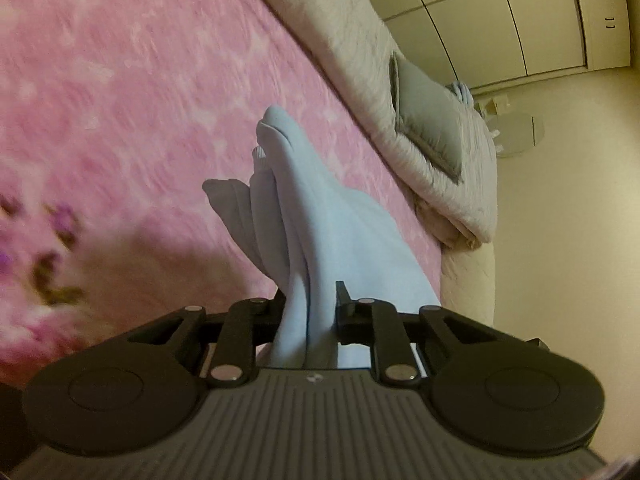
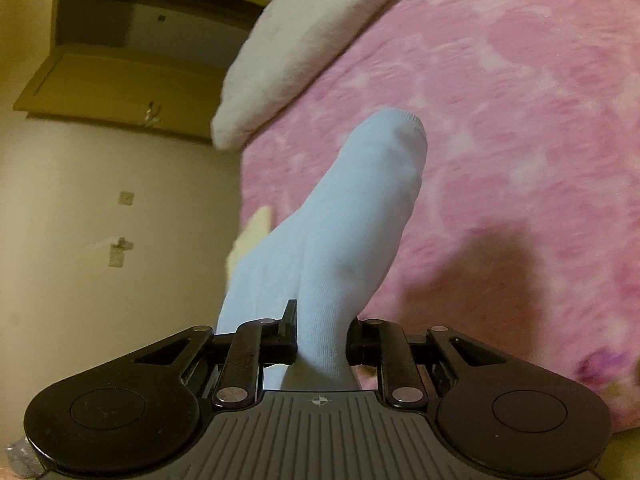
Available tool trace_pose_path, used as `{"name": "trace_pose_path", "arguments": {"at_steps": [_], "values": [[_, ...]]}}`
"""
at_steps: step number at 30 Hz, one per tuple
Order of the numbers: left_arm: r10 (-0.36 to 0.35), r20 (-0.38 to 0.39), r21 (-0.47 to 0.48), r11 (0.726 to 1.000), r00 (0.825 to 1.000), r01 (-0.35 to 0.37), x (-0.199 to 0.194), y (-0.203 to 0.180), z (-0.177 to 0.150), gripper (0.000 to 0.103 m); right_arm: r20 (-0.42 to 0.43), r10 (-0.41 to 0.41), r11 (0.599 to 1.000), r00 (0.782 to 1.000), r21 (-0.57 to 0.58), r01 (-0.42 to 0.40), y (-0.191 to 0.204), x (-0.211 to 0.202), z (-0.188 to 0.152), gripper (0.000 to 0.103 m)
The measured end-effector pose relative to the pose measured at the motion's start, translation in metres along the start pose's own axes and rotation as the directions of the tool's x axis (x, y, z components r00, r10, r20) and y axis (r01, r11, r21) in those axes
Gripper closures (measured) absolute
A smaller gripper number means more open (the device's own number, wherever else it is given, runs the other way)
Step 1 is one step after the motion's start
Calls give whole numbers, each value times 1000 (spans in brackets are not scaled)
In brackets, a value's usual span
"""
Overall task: Fold clothes
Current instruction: 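Lift the folded sweatshirt with both grippers and carry it toward the cream towel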
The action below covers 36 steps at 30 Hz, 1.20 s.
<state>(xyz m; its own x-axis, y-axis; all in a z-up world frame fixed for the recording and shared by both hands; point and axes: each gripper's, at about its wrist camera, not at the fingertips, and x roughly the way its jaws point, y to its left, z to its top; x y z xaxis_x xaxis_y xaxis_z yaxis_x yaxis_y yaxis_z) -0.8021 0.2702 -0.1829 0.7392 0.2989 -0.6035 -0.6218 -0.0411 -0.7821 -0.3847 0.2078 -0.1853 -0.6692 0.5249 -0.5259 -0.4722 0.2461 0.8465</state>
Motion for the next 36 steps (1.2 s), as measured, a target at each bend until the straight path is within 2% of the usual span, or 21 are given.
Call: {"name": "trace_pose_path", "arguments": {"at_steps": [6, 12, 16, 19, 22, 27, 31, 36], "values": [[48, 115, -62, 997, 992, -42, -59, 20, 13, 87, -97, 31, 998, 995, -44, -35, 44, 62, 3, 85], [117, 282, -182, 981, 952, -67, -102, 42, 2, 87, -224, 72, 987, 972, -123, -101, 72, 119, 9, 85], [163, 341, -222, 971, 926, -90, -125, 48, 8, 87, -309, 92, 974, 947, -170, -150, 91, 158, 14, 85], [163, 360, -231, 970, 919, -81, -139, 58, 22, 87, -340, 106, 965, 935, -191, -179, 106, 182, 15, 85], [167, 351, -219, 971, 922, -92, -152, 76, 46, 87, -334, 105, 960, 937, -211, -183, 121, 204, 5, 85], [160, 292, -161, 980, 943, -116, -173, 118, 100, 87, -280, 111, 972, 953, -170, -164, 138, 245, -14, 85], [146, 218, -75, 988, 965, -132, -201, 169, 160, 87, -199, 120, 985, 973, -99, -142, 151, 296, -44, 85], [142, 120, 3, 990, 983, -143, -230, 235, 238, 87, -95, 91, 996, 991, -15, -93, 180, 369, -82, 85]]}}
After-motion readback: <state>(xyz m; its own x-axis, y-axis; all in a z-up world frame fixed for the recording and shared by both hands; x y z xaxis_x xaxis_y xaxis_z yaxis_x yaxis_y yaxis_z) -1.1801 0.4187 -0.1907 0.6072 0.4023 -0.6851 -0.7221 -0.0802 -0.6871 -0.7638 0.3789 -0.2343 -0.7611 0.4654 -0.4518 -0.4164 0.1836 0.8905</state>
